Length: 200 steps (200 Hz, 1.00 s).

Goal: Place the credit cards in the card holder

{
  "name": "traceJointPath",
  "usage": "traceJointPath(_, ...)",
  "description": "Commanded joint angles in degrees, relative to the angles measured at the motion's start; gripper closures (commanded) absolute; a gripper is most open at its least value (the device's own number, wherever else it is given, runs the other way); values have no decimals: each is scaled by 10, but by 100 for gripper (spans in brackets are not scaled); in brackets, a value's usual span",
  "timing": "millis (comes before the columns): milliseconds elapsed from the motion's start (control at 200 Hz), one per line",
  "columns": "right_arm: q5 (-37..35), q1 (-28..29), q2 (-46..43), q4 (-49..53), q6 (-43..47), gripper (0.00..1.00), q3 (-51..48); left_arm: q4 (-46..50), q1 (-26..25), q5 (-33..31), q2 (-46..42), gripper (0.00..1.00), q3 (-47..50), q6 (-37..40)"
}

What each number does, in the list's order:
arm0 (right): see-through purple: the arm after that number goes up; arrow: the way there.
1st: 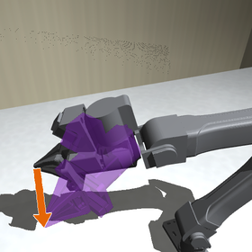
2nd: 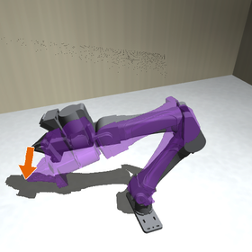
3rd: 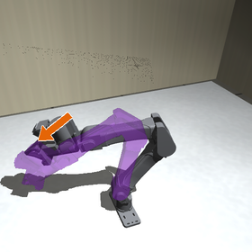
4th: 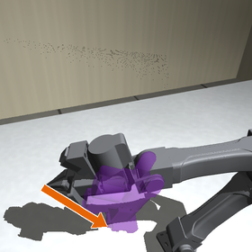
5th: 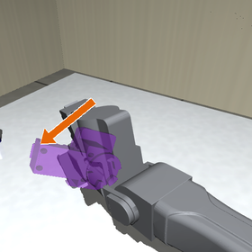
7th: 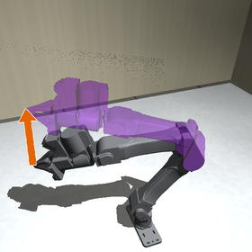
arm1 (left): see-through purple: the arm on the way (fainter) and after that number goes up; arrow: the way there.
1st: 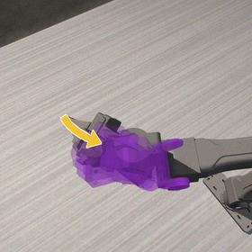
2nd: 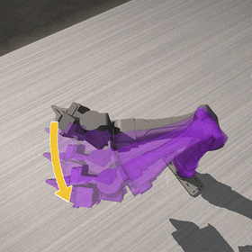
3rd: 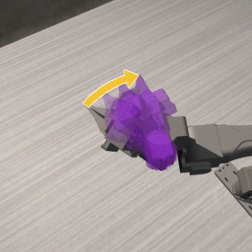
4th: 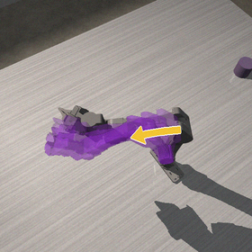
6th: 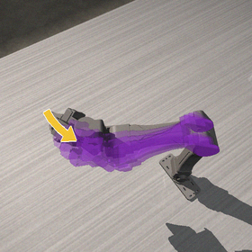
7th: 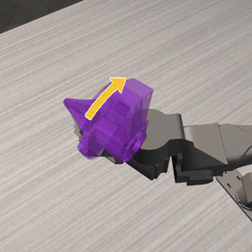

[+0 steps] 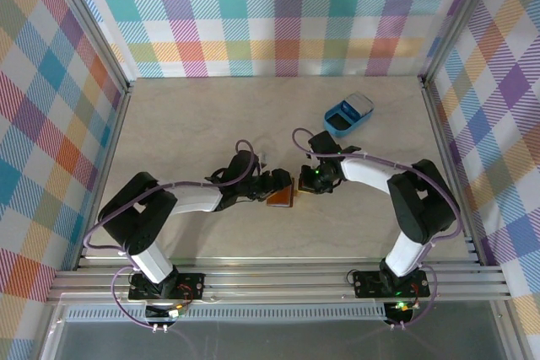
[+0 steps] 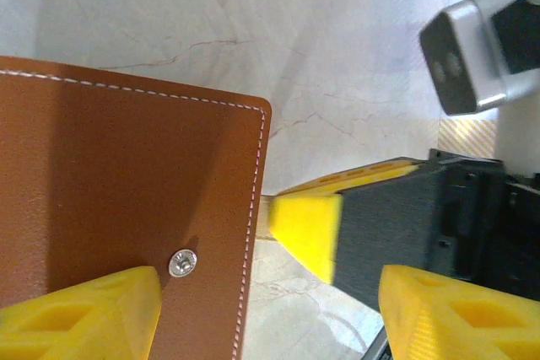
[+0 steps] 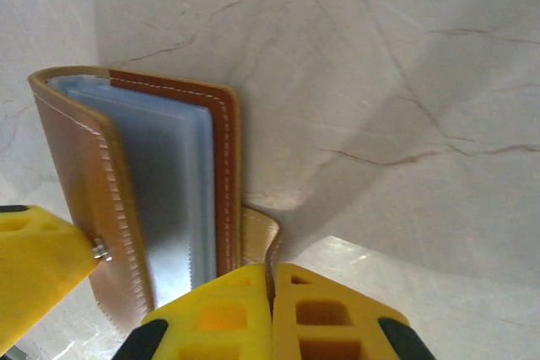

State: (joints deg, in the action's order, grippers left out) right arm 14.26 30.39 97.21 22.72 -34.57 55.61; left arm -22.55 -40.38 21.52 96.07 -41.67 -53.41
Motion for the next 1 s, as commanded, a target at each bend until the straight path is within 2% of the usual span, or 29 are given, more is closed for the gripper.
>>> traceJointPath(0, 13, -11, -24, -4, -5, 96, -13, -28, -2, -18, 10, 31, 13, -14)
traceJointPath(95, 16, -14, -36, -5, 2, 92, -19, -27, -3, -21, 17, 31, 14, -12)
traceJointPath(330, 38, -14, -51, -11, 6, 71, -19, -11, -3, -33, 20, 31, 13, 2)
traceJointPath(460, 38, -14, -57, -8, 6, 69, -16, -9, -3, -32, 21, 32, 12, 4)
traceJointPath(585, 35, -14, -56, 0, 6, 75, -15, -16, -3, -30, 25, 33, 12, 3)
traceJointPath(690, 34, -14, -55, 2, 7, 89, -16, -15, -3, -31, 23, 35, 11, 4)
traceJointPath(825, 40, -14, -54, -1, 14, 100, -16, -16, -3, -29, 22, 36, 9, 6)
traceJointPath(995, 28, -14, -60, 12, 28, 100, -10, 12, -2, -40, -10, 36, -4, 37)
